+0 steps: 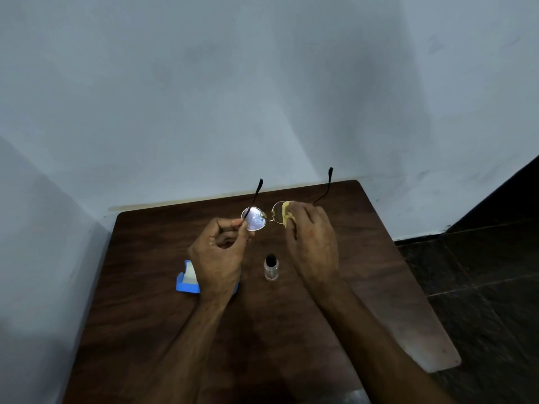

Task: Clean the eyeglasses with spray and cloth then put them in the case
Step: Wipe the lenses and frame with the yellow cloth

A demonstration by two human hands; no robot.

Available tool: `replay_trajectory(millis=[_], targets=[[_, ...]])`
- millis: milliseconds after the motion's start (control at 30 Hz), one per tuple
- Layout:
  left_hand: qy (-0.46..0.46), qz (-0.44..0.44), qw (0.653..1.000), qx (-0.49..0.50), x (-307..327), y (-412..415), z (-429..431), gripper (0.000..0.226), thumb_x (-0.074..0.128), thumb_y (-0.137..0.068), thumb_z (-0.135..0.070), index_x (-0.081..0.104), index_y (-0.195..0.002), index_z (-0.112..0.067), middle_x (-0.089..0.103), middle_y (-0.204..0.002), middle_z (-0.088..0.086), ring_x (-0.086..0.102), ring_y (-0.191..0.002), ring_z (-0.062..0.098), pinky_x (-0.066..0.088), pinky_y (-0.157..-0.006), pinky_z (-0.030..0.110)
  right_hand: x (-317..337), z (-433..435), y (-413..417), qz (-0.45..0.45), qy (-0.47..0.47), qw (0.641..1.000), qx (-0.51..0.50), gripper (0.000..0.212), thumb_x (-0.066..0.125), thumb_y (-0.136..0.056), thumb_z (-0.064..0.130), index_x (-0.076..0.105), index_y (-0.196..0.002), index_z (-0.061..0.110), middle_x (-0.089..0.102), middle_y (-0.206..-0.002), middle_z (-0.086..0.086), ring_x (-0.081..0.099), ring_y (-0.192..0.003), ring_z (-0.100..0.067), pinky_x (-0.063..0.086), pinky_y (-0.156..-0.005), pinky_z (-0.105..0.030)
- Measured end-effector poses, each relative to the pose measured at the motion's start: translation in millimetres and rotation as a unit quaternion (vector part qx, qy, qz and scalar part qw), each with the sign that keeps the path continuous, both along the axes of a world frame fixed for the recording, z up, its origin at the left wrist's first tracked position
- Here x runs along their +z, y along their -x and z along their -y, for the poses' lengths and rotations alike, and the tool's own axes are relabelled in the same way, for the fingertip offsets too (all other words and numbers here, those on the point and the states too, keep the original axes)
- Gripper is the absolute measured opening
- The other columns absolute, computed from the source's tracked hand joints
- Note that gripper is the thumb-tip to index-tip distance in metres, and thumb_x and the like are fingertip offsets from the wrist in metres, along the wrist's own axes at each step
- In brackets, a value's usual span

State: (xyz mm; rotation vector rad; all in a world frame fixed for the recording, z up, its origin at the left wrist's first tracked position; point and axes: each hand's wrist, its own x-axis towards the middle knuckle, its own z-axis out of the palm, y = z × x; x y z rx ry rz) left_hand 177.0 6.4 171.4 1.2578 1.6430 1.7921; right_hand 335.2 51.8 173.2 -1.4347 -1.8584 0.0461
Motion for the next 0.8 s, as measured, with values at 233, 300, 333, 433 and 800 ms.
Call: replay_trajectory(millis=[233, 300, 333, 433, 800], targets=[[0.0, 0.02, 1.0, 0.01, 0.9, -3.4, -2.1, 0.05, 0.08, -0.082, -0.058, 0.076, -0.098, -0.011, 0.081, -0.088, 0.005, 0.081, -0.081, 0.023, 0.067, -0.078, 0.053, 2.0, 10.5, -2.0, -0.021, 0.019, 0.998, 0.049, 0.037, 0.073, -0.088, 0.007, 0.064, -0.124, 0.012, 0.071, -0.108, -0.006, 0.063, -0.096, -0.022, 0.058, -0.073, -0.036], [0.006, 0.013, 1.0, 0.008, -2.3, -3.6, -1.0, 0.041, 0.082, -0.085, -0.047, 0.076, -0.099, -0.009, 0.081, -0.088, 0.004, 0.081, -0.08, 0.022, 0.067, -0.078, 0.053, 2.8, 6.8, -7.6, -0.023, 0.006, 1.0, 0.012, 0.036, 0.076, -0.085, 0.004, 0.066, -0.119, 0.011, 0.072, -0.103, -0.007, 0.063, -0.093, -0.024, 0.058, -0.069, -0.04], [0.012, 0.01, 1.0, 0.005, -4.8, -4.2, -0.6, 0.03, 0.083, -0.088, -0.036, 0.075, -0.099, -0.009, 0.081, -0.088, 0.004, 0.081, -0.081, 0.021, 0.067, -0.079, 0.053, 4.2, 5.5, -8.8, -0.034, 0.0, 0.999, 0.001, 0.034, 0.076, -0.086, 0.005, 0.067, -0.118, 0.011, 0.073, -0.103, -0.006, 0.064, -0.092, -0.024, 0.058, -0.069, -0.039], [0.018, 0.001, 1.0, 0.005, -6.4, -9.4, -0.8, 0.013, 0.084, -0.089, -0.015, 0.075, -0.099, -0.014, 0.08, -0.089, 0.001, 0.08, -0.084, 0.016, 0.068, -0.081, 0.046, 9.9, 10.4, -2.8, -0.051, -0.044, 0.997, 0.046, 0.028, 0.075, -0.094, 0.011, 0.069, -0.121, 0.01, 0.073, -0.109, -0.005, 0.066, -0.098, -0.02, 0.058, -0.077, -0.032], [-0.01, -0.056, 0.998, -0.032, 3.7, -23.5, -3.0, 0.029, 0.084, -0.085, 0.003, 0.075, -0.098, -0.021, 0.076, -0.09, -0.02, 0.076, -0.085, -0.001, 0.06, -0.079, 0.015, 14.2, 16.2, 7.3, -0.04, -0.082, 0.989, 0.119, 0.025, 0.069, -0.095, 0.007, 0.071, -0.12, 0.01, 0.072, -0.106, -0.001, 0.064, -0.099, -0.023, 0.058, -0.075, -0.04]])
